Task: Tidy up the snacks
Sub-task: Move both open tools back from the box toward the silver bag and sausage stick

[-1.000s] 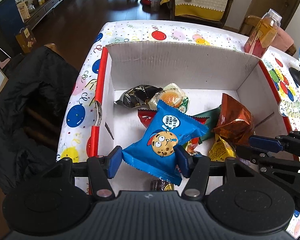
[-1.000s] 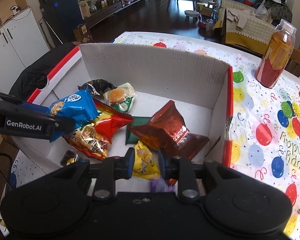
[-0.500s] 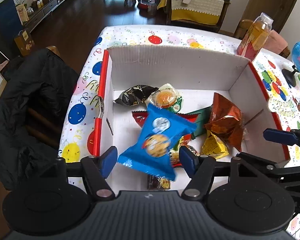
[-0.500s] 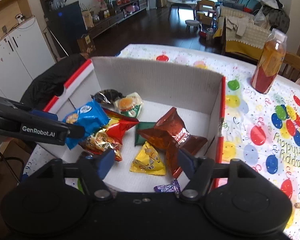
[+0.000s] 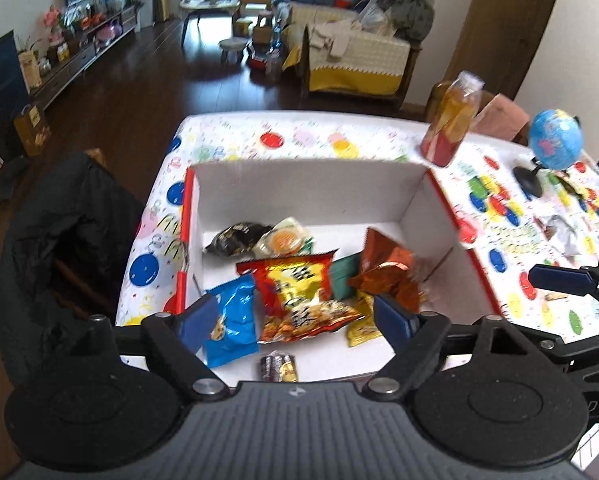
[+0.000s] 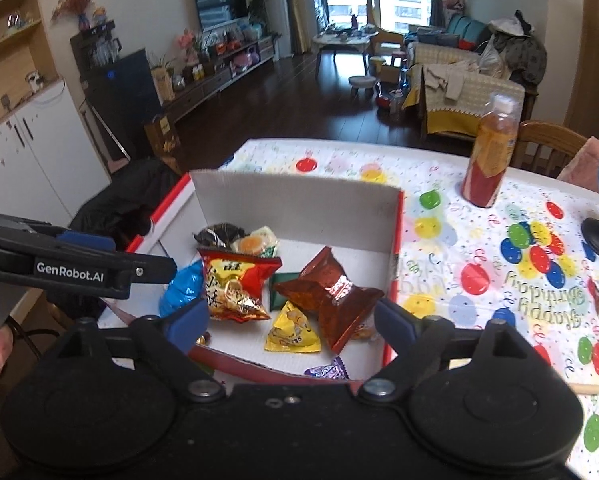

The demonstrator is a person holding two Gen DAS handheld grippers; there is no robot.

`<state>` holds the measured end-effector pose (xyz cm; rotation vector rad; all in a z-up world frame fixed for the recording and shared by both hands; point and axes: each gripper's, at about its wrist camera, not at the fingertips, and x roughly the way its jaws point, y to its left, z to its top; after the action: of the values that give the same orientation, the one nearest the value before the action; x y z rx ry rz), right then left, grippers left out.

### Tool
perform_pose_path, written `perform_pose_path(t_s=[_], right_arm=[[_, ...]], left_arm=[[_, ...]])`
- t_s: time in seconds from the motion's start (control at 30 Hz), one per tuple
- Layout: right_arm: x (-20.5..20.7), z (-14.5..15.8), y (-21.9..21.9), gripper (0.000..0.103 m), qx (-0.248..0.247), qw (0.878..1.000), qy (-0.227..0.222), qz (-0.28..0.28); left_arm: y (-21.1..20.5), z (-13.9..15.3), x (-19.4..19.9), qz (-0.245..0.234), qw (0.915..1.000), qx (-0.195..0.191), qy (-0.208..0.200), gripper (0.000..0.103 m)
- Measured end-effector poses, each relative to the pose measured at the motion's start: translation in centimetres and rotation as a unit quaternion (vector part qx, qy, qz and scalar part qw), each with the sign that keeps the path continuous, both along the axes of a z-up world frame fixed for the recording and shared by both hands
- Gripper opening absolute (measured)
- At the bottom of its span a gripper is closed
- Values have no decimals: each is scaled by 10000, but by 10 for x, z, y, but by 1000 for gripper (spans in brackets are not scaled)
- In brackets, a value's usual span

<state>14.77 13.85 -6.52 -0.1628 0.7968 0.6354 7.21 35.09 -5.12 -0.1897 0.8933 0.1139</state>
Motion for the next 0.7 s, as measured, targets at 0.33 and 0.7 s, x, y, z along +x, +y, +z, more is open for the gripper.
perform_pose_path(t_s=[0.33,0.7], right_arm=[[-21,32,-48,100,258,9986,-336,-326],[-10,45,-126,103,366,9964,-524,-548]], left_arm=[[-38,26,-6,-472,9978,-152,-439,100],[-119,38,9,-885,9932,-337,-680,103]])
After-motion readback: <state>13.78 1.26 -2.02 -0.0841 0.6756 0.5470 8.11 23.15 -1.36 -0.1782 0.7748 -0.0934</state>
